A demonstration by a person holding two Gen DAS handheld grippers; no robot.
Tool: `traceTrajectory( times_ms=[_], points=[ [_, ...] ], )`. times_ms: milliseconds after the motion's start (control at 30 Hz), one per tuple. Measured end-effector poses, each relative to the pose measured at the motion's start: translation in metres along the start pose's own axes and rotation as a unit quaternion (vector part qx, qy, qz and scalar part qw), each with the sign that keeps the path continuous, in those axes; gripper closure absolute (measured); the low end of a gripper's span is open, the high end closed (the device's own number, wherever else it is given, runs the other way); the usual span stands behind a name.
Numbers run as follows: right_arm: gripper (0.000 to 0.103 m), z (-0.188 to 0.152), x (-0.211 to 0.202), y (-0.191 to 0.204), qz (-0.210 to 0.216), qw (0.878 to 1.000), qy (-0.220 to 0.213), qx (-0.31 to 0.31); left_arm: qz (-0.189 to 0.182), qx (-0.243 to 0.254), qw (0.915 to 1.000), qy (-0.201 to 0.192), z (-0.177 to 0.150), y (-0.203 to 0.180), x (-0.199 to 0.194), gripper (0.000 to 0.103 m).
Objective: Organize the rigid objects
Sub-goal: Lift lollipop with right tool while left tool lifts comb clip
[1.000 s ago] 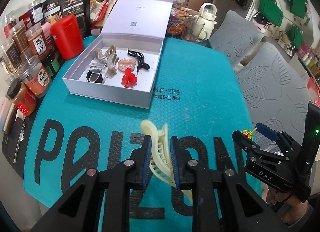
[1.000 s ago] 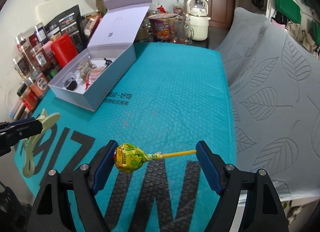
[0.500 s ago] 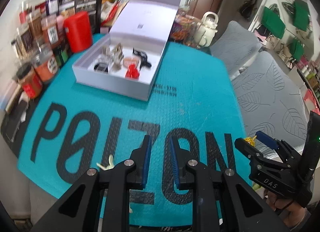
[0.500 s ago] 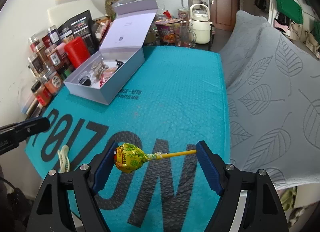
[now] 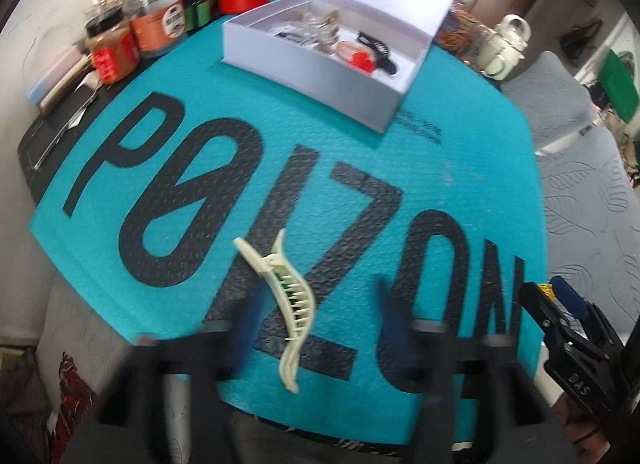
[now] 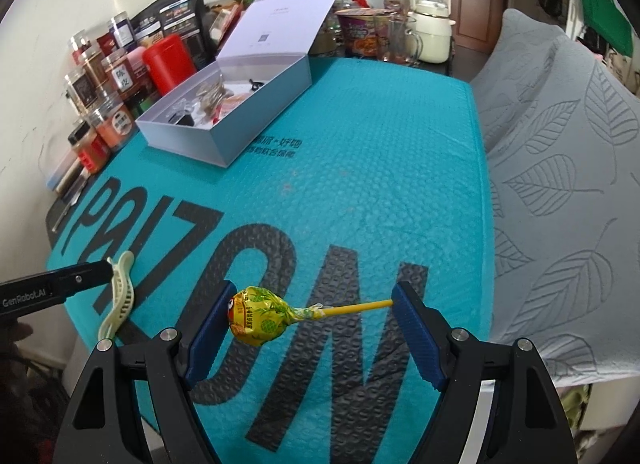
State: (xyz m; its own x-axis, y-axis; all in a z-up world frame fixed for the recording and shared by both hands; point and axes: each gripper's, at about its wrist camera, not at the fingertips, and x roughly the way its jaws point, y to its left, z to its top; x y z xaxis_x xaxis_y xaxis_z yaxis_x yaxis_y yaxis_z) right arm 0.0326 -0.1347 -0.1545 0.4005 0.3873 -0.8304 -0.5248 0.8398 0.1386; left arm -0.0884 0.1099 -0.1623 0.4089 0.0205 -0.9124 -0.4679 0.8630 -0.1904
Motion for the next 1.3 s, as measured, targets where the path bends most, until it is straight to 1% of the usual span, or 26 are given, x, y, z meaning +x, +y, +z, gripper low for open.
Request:
traceTrajectory(
  times_ms=[100, 200, 333, 400, 467, 533, 600, 633, 700, 767, 833, 900, 967, 1167, 1300],
  points=[
    [0.023, -0.002, 0.003, 0.004, 0.004, 1.000, 0.005, -0.009, 0.007, -0.012, 0.9999, 0.000, -0.004, 0.007, 0.005, 0.018],
    [0.023, -0.003, 0.007, 0.007, 0.005, 1.000, 0.008, -0.020, 0.018, -0.006, 0.9998, 0.011, -0.008, 0.008, 0.017, 0.018],
    [0.023, -0.007, 0.011, 0.009, 0.005, 0.999, 0.013, -0.030, 0.017, -0.005, 0.9995, 0.024, -0.015, 0.008, 0.030, 0.018],
    [0.023, -0.009, 0.013, 0.010, 0.004, 0.999, 0.015, -0.032, 0.029, 0.000, 0.9994, 0.020, -0.017, 0.006, 0.033, 0.018],
    [0.023, -0.012, 0.013, 0.010, 0.002, 0.999, 0.015, -0.035, 0.034, 0.008, 0.9992, 0.018, -0.019, 0.004, 0.036, 0.018],
    [0.023, -0.013, 0.013, 0.010, 0.001, 0.999, 0.016, -0.036, 0.037, 0.017, 0.9989, 0.025, -0.020, 0.003, 0.040, 0.024],
    [0.023, -0.015, 0.014, 0.010, -0.001, 0.999, 0.018, -0.037, 0.057, 0.030, 0.9977, 0.022, -0.021, 0.002, 0.042, 0.046],
    [0.023, -0.016, 0.014, 0.010, -0.001, 0.999, 0.018, -0.037, 0.062, 0.035, 0.9973, 0.019, -0.021, 0.001, 0.041, 0.051],
    [0.023, -0.017, 0.014, 0.009, -0.001, 0.999, 0.018, -0.037, 0.059, 0.040, 0.9974, 0.012, -0.021, 0.002, 0.040, 0.072],
    [0.023, -0.019, 0.015, 0.009, 0.000, 0.999, 0.020, -0.035, 0.046, 0.040, 0.9981, 0.009, -0.021, 0.005, 0.039, 0.078],
    [0.023, -0.020, 0.016, 0.009, 0.003, 0.999, 0.021, -0.034, 0.032, 0.044, 0.9985, 0.007, -0.021, 0.005, 0.038, 0.080],
    [0.023, -0.021, 0.017, 0.009, 0.003, 0.999, 0.021, -0.034, 0.034, 0.059, 0.9977, 0.001, -0.021, -0.001, 0.035, 0.082],
    [0.023, -0.022, 0.017, 0.010, 0.004, 0.999, 0.021, -0.035, 0.023, 0.073, 0.9970, 0.005, -0.022, -0.007, 0.030, 0.082],
    [0.023, -0.022, 0.011, 0.009, 0.004, 0.999, 0.017, -0.030, -0.003, 0.085, 0.9963, 0.011, -0.025, -0.018, 0.018, 0.082],
    [0.023, -0.019, 0.003, 0.007, 0.003, 1.000, 0.010, -0.026, -0.012, 0.096, 0.9953, 0.006, -0.022, -0.026, 0.007, 0.083]
  ],
)
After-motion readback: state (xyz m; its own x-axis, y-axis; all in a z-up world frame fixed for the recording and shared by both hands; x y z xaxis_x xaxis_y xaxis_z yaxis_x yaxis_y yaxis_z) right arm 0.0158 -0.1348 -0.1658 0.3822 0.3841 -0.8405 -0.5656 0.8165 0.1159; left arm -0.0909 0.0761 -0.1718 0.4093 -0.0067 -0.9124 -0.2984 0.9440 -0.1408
